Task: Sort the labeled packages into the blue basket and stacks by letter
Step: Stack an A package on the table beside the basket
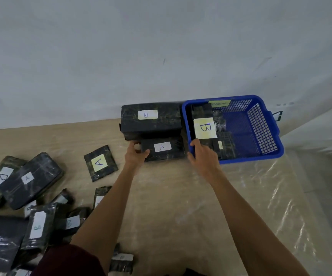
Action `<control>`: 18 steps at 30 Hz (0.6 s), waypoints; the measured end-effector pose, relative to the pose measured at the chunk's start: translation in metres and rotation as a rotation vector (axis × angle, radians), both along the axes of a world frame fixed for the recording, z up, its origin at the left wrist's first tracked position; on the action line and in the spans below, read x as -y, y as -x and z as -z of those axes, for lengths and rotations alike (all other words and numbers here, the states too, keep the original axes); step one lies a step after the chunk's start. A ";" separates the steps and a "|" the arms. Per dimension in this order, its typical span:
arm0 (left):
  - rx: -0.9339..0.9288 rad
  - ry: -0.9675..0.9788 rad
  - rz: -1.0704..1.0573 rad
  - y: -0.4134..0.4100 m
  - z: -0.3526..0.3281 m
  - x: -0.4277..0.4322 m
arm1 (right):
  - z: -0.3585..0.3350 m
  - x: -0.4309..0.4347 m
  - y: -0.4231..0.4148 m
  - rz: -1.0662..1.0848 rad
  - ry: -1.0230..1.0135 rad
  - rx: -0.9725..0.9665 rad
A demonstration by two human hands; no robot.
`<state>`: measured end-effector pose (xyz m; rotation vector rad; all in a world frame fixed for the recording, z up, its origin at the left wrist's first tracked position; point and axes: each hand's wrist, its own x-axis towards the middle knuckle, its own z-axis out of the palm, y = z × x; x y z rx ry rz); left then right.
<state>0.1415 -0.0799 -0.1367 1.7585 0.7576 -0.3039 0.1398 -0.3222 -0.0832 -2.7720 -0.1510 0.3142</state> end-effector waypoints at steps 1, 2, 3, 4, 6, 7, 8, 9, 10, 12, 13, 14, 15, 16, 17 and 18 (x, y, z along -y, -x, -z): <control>-0.007 -0.006 -0.011 -0.002 0.003 0.003 | 0.001 0.000 -0.002 0.002 0.000 -0.007; -0.015 -0.009 -0.022 -0.003 0.004 0.007 | 0.002 0.000 -0.003 0.003 -0.003 -0.012; -0.020 -0.018 -0.031 -0.004 0.005 0.010 | 0.003 0.000 -0.004 0.005 -0.010 -0.014; -0.023 -0.030 -0.036 -0.005 0.006 0.013 | 0.004 0.000 -0.004 0.010 -0.019 -0.014; -0.019 -0.056 -0.034 -0.007 0.008 0.018 | 0.004 0.000 -0.004 0.020 -0.031 -0.012; -0.013 -0.070 -0.030 -0.008 0.008 0.020 | 0.005 0.000 -0.004 0.020 -0.030 -0.010; -0.007 -0.082 -0.024 -0.009 0.009 0.022 | 0.004 -0.001 -0.004 0.020 -0.026 -0.009; -0.001 -0.096 -0.016 -0.010 0.009 0.024 | 0.004 -0.001 -0.004 0.019 -0.022 -0.008; 0.004 -0.104 -0.012 -0.012 0.008 0.025 | 0.004 -0.001 -0.004 0.017 -0.021 -0.005; 0.007 -0.113 -0.014 -0.014 0.010 0.027 | 0.004 -0.001 -0.004 0.014 -0.024 0.000; 0.005 -0.113 -0.014 -0.015 0.009 0.027 | 0.004 -0.001 -0.004 0.013 -0.028 0.001; 0.000 -0.118 -0.009 -0.017 0.011 0.027 | 0.003 0.000 -0.004 0.010 -0.033 0.003; -0.003 -0.123 -0.004 -0.018 0.012 0.026 | 0.003 0.000 -0.004 0.007 -0.039 0.005; -0.015 -0.124 -0.001 -0.019 0.016 0.025 | 0.003 0.000 -0.004 0.003 -0.043 0.007; -0.024 -0.116 -0.006 -0.019 0.019 0.023 | 0.003 0.000 -0.004 -0.002 -0.043 0.008; -0.035 -0.097 -0.024 -0.020 0.020 0.022 | 0.003 0.000 -0.003 -0.005 -0.042 0.007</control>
